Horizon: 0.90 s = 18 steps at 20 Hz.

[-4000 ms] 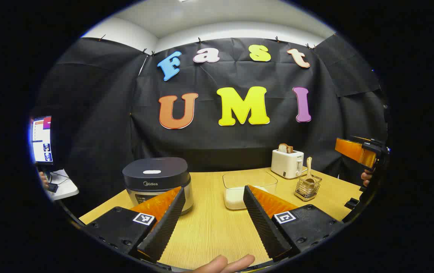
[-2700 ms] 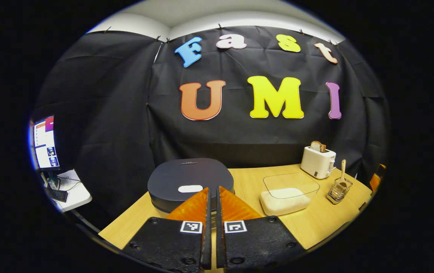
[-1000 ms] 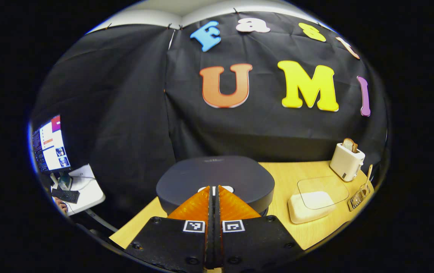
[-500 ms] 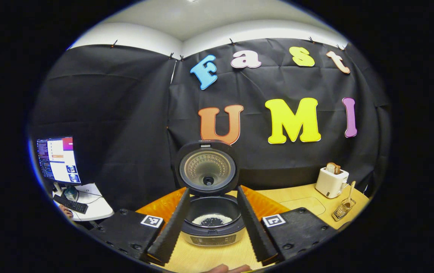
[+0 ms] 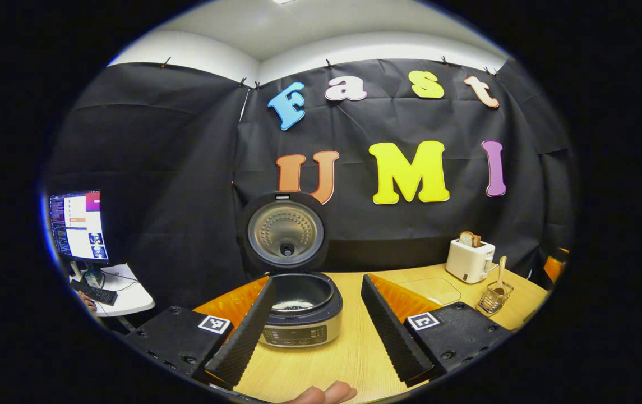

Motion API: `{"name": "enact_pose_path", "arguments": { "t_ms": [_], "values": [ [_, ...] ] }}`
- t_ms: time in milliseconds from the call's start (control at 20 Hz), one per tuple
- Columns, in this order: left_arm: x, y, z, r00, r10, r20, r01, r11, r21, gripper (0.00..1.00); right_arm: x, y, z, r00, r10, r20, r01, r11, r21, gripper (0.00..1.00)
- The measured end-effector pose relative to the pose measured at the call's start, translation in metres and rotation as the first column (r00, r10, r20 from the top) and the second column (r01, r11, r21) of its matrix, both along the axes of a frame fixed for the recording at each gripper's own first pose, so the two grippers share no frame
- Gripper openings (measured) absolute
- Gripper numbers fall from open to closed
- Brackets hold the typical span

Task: Close the left gripper, press the button to open the rice cooker; take a wooden spoon from the chopstick holder with the right hand, scoop a spoonful of rice and pour it into the rice cooker, then put the wooden spoon back into the chopstick holder.

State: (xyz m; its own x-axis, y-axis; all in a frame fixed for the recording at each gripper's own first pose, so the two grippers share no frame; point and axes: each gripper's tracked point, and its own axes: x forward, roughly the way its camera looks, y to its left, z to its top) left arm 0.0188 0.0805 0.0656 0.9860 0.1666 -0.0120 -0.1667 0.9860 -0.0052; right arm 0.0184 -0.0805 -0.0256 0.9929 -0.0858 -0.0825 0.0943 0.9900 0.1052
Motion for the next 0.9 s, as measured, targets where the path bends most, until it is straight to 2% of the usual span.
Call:
{"name": "enact_pose_path", "arguments": {
  "t_ms": [50, 150, 300, 350, 400, 550, 650, 750, 800, 900],
  "values": [
    [-0.003, -0.004, -0.006, 1.0, -0.006, 0.002, 0.006, 1.0, -0.002, 0.98, 0.012, -0.006, 0.001, 1.0, -0.004, -0.001, 0.004, 1.0, 0.001, 0.95],
    [-0.009, -0.011, -0.02, 1.0, -0.021, 0.004, 0.021, 1.0, 0.005, 0.98, 0.041, -0.017, -0.004, 1.0, -0.013, -0.028, 0.013, 1.0, -0.011, 0.95],
    [-0.015, -0.008, -0.038, 1.0, 0.0, 0.016, 0.0, 1.0, -0.005, 0.98, 0.091, -0.034, -0.023, 0.994, -0.027, -0.102, 0.022, 0.999, -0.05, 0.96],
    [-0.016, -0.006, -0.044, 1.0, 0.009, 0.014, -0.009, 1.0, -0.019, 0.98, 0.106, -0.041, -0.032, 0.991, -0.035, -0.133, 0.029, 0.998, -0.047, 0.93],
    [-0.016, -0.004, -0.05, 1.0, 0.011, 0.01, -0.011, 0.999, -0.032, 0.98, 0.121, -0.046, -0.041, 0.987, -0.033, -0.16, 0.027, 0.999, -0.035, 0.96],
    [-0.016, 0.005, -0.059, 1.0, 0.013, -0.004, -0.013, 0.999, -0.043, 0.98, 0.162, -0.059, -0.075, 0.966, -0.033, -0.255, 0.035, 0.999, 0.001, 0.96],
    [-0.017, 0.014, -0.059, 1.0, 0.028, 0.001, -0.028, 0.999, -0.046, 0.99, 0.184, -0.065, -0.098, 0.948, -0.026, -0.318, 0.038, 0.999, 0.033, 0.99],
    [-0.016, 0.017, -0.064, 0.999, 0.032, -0.005, -0.032, 0.998, -0.05, 0.95, 0.203, -0.064, -0.119, 0.924, 0.004, -0.383, 0.033, 0.996, 0.087, 0.96],
    [-0.016, 0.019, -0.064, 0.999, 0.038, -0.007, -0.038, 0.998, -0.047, 0.99, 0.209, -0.062, -0.127, 0.913, 0.022, -0.408, 0.027, 0.993, 0.114, 0.96],
    [-0.016, 0.023, -0.066, 0.999, 0.05, -0.013, -0.051, 0.998, -0.033, 0.98, 0.223, -0.061, -0.135, 0.901, 0.049, -0.431, 0.014, 0.99, 0.142, 0.96]
  ]
}}
